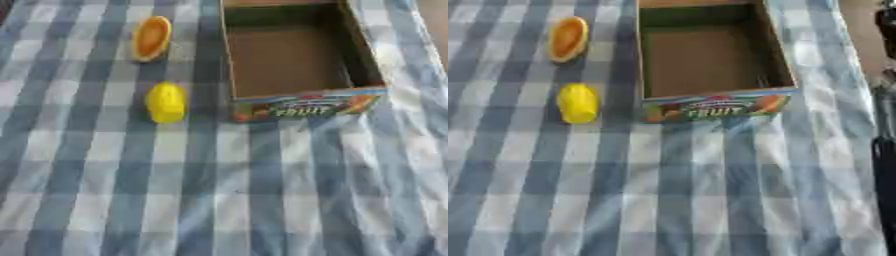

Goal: Pick up objects on the table and place them in the box.

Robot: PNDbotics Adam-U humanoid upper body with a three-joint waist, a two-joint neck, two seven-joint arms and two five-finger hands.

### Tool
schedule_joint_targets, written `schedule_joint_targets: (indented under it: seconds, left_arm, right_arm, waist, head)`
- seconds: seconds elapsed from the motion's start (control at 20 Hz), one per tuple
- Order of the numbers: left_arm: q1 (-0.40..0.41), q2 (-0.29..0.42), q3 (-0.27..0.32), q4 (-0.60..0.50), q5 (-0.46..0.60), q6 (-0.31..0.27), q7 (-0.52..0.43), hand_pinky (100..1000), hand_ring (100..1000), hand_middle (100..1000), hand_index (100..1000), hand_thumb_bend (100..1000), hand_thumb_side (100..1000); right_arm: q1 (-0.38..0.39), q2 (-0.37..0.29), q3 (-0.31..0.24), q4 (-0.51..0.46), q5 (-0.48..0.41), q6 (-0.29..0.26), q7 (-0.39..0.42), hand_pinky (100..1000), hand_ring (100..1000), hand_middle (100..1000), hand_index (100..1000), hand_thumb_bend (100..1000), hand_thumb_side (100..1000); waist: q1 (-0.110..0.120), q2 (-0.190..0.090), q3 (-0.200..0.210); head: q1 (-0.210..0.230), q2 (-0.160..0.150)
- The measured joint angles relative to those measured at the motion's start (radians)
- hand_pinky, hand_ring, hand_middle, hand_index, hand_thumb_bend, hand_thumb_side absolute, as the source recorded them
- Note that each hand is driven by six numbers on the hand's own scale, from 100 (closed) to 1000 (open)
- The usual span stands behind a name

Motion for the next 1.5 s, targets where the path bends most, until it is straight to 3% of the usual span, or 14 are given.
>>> schedule_joint_targets:
  seconds: [0.35, 0.8, 1.15, 1.3, 1.5]
  left_arm:
    - [0.000, 0.000, 0.000, 0.000, 0.000, 0.000, 0.002, 779, 869, 806, 884, 337, 414]
    - [0.018, 0.010, -0.001, 0.000, -0.008, 0.041, -0.036, 788, 891, 829, 923, 298, 450]
    - [0.054, 0.161, -0.057, 0.000, -0.092, 0.148, -0.143, 813, 897, 839, 941, 355, 387]
    - [0.063, 0.235, -0.110, 0.001, -0.138, 0.195, -0.190, 838, 912, 851, 938, 382, 384]
    - [0.060, 0.336, -0.201, 0.026, -0.201, 0.258, -0.253, 874, 928, 865, 939, 373, 451]
  right_arm:
    - [-0.001, 0.000, 0.000, 0.000, 0.000, 0.000, 0.002, 828, 930, 740, 802, 100, 508]
    - [0.005, 0.000, 0.000, 0.000, 0.000, 0.008, 0.007, 828, 930, 740, 802, 100, 510]
    - [0.024, -0.015, -0.001, 0.000, 0.000, 0.013, 0.008, 828, 930, 740, 802, 100, 508]
    - [0.031, -0.022, -0.001, 0.000, 0.001, 0.016, 0.009, 829, 930, 740, 802, 100, 511]
    - [0.031, -0.028, 0.002, 0.000, 0.002, 0.020, 0.012, 829, 932, 739, 802, 100, 520]
  waist:
    - [0.002, 0.000, -0.004]
    - [0.025, -0.011, -0.018]
    - [0.064, -0.031, -0.004]
    - [0.073, -0.033, -0.003]
    - [0.079, -0.033, -0.011]
  head:
    - [-0.019, -0.008]
    - [-0.021, 0.003]
    - [-0.035, 0.024]
    - [-0.037, 0.028]
    - [-0.037, 0.029]
